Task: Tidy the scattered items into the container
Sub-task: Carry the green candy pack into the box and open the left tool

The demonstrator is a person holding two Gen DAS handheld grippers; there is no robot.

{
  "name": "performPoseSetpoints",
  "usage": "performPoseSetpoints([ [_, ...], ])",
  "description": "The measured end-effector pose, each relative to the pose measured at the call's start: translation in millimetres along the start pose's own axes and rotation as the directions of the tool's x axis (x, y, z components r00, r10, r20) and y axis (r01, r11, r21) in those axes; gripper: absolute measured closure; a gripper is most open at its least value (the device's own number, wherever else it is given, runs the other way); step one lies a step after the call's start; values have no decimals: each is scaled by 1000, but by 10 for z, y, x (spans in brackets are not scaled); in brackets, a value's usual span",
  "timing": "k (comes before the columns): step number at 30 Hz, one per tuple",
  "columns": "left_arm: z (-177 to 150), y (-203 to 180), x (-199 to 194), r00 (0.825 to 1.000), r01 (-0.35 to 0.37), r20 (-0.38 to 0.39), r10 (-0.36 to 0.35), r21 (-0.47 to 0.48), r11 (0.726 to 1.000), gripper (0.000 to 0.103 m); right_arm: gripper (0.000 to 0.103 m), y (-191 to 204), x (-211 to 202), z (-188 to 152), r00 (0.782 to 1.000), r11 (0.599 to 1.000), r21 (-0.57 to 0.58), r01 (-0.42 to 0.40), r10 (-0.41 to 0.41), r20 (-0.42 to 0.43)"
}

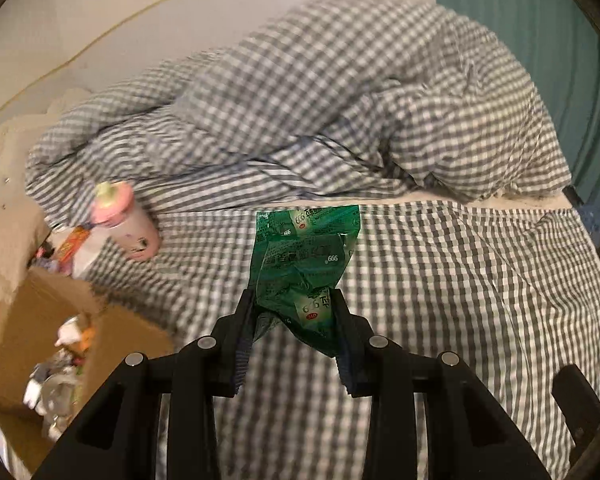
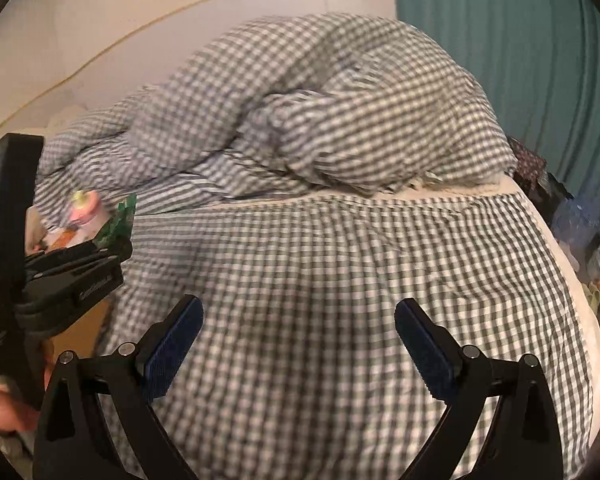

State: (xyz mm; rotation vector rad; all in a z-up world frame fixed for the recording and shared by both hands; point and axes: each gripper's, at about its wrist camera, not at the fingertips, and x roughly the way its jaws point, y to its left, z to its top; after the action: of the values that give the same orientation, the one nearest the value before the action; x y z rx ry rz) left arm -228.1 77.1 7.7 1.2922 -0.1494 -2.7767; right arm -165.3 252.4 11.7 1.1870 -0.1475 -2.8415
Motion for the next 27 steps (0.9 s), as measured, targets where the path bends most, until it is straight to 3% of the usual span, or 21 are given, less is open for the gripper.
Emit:
performPoseSetpoints([
  [5,-310,613,-397,999,-40,27,42,-63,997,67,6,558,-265,-81,999,997,-71,-43,45,24],
  [13,-825,1653,-747,992,-123,8,127,-193,973,67,6,1556,-502,-284,991,972,-202,-123,131,27],
  [22,-1292,2696,-726,982,-187,-53,180,-324,927,67,6,2632,-474,-558,981,920,-344,-189,193,-25],
  [27,-1412,3023,-565,979,-201,-87,182,-351,915,67,6,3072,-373,-642,977,896,-391,-209,204,-55],
])
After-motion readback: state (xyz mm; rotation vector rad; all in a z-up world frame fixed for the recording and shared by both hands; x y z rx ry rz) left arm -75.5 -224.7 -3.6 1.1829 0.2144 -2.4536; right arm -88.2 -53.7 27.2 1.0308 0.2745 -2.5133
